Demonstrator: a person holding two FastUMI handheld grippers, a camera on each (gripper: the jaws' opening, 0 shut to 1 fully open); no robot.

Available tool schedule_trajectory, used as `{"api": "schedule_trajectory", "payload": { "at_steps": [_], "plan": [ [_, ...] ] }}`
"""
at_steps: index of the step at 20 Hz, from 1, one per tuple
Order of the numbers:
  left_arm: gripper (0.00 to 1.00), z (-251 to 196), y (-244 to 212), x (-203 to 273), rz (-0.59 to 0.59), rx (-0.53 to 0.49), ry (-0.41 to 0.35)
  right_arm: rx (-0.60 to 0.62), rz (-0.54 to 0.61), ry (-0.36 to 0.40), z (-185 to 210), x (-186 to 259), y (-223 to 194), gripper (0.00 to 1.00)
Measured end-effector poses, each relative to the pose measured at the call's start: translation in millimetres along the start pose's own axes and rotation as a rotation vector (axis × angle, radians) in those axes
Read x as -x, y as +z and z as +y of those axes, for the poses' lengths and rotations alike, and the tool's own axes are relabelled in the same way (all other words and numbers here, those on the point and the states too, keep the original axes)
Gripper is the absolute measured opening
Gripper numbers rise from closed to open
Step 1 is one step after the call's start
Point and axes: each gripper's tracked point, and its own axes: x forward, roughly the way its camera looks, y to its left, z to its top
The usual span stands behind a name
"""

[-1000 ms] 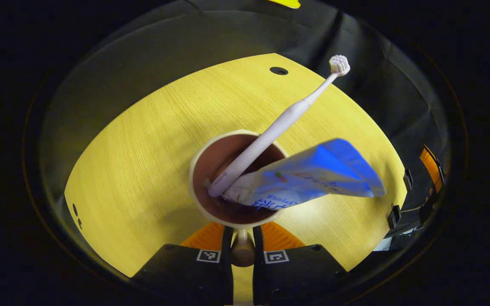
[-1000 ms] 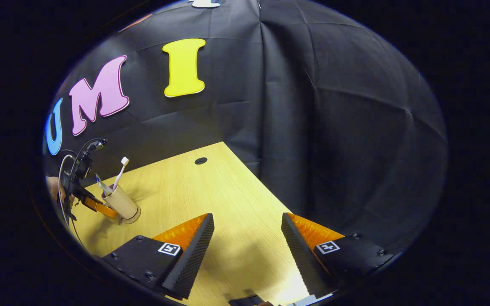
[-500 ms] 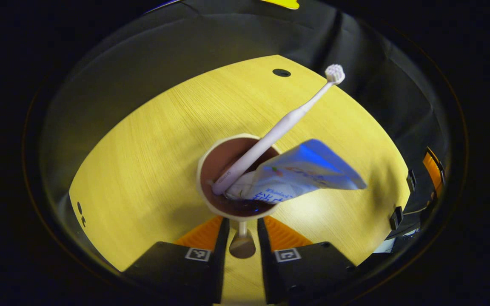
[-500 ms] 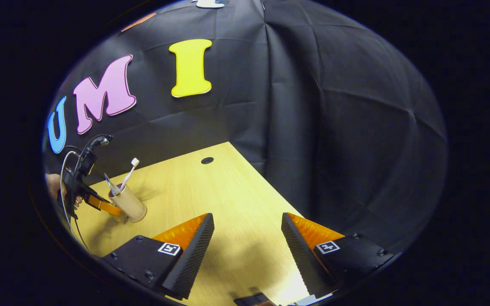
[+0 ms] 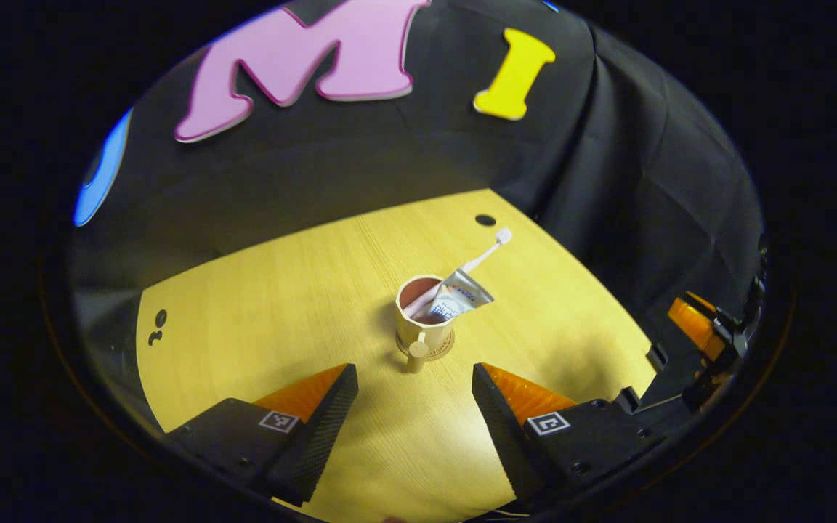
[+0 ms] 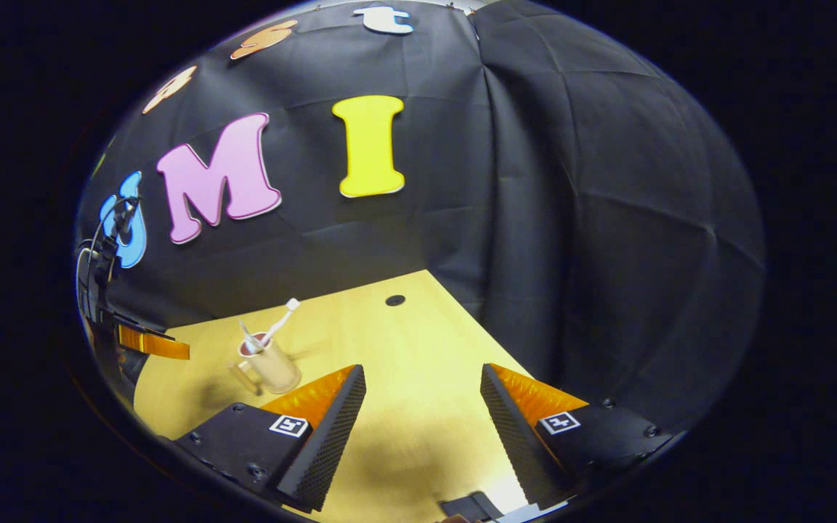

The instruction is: Put the toothbrush and toothpaste on the desktop into the cup, then pick up the cup and place it on the coaster on the desktop.

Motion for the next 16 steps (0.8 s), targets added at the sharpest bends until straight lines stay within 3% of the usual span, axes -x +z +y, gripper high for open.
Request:
{"api": "schedule_trajectory", "payload": {
  "at_steps": [8, 13, 16],
  "plan": [
    [0.98, 13.0, -20.8, 163.2, -0.414, 0.092, 0.150, 0.101, -0.082, 0.159, 86.2, 81.8, 30.7, 0.98],
    [0.98, 25.7, -64.2, 238.8, -0.589, 0.173, 0.226, 0.115, -0.117, 0.261, 133.5, 141.5, 25.1, 0.98],
    [0.97, 27.3, -104.8, 266.4, -0.612, 0.196, 0.275, 0.127, -0.109, 0.311, 154.0, 173.7, 6.9, 0.98]
  ]
}}
